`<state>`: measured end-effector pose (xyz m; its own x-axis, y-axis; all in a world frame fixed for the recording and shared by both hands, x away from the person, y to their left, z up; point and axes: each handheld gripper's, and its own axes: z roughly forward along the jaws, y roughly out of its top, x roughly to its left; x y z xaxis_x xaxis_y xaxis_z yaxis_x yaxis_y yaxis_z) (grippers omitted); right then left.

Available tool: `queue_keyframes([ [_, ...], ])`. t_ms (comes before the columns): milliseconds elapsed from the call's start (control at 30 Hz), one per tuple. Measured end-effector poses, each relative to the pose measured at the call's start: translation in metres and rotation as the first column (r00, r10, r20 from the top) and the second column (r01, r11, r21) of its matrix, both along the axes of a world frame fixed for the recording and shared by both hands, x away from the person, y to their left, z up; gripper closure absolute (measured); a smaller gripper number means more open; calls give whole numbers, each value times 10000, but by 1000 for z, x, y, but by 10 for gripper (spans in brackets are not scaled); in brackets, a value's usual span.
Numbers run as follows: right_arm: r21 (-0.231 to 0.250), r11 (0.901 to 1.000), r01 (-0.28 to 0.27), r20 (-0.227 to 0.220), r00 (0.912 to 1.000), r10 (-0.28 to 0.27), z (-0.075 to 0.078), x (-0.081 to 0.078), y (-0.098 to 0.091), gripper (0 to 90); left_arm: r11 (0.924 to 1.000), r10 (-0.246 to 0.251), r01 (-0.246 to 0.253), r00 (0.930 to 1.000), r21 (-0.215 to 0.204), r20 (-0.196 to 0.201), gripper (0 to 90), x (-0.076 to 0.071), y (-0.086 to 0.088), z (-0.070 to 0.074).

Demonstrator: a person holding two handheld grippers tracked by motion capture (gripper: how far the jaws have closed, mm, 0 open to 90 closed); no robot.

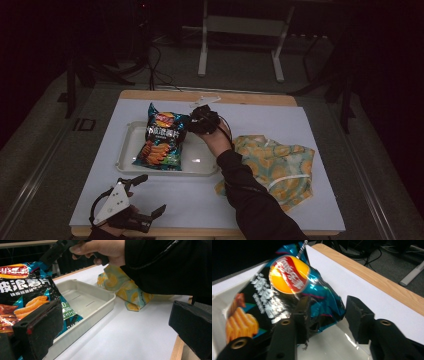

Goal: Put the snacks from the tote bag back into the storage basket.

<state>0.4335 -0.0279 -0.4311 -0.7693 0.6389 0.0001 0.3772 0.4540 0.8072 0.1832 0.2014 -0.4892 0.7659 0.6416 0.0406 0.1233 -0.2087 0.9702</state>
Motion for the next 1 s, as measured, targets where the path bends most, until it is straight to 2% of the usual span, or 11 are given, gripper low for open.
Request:
queue_keyframes([
  [167,227,9995,-222,-103,9997,224,9,-4,-4,431,10000,17,-17,10000,6,3,1,0,0,0],
  [367,456,9971,-604,-101,9981,609,20,-12,-7,360,10000,39,-39,10000,14,-4,1,0,0,0],
  [400,497,9959,-761,-208,9968,772,23,-16,-9,304,10000,53,-53,10000,23,-1,1,0,0,0],
  [467,497,9952,-838,-301,9959,853,26,-18,-10,262,10000,54,-54,10000,33,-2,1,0,0,0],
  [567,742,9930,-920,-225,9953,939,32,-22,-15,177,10000,61,-61,10000,70,-17,1,1,0,0],
  [667,1263,9864,-1050,-96,9942,1071,41,-26,-22,153,9999,68,-68,10000,98,-11,1,0,0,0],
  [767,1291,9859,-1062,259,9943,1037,50,-30,-29,143,9999,79,-79,10000,83,-16,1,1,0,0],
  [1000,1198,9908,-635,478,9972,581,64,-34,-55,145,9999,90,-90,10000,133,-41,1,1,-1,-1],
])
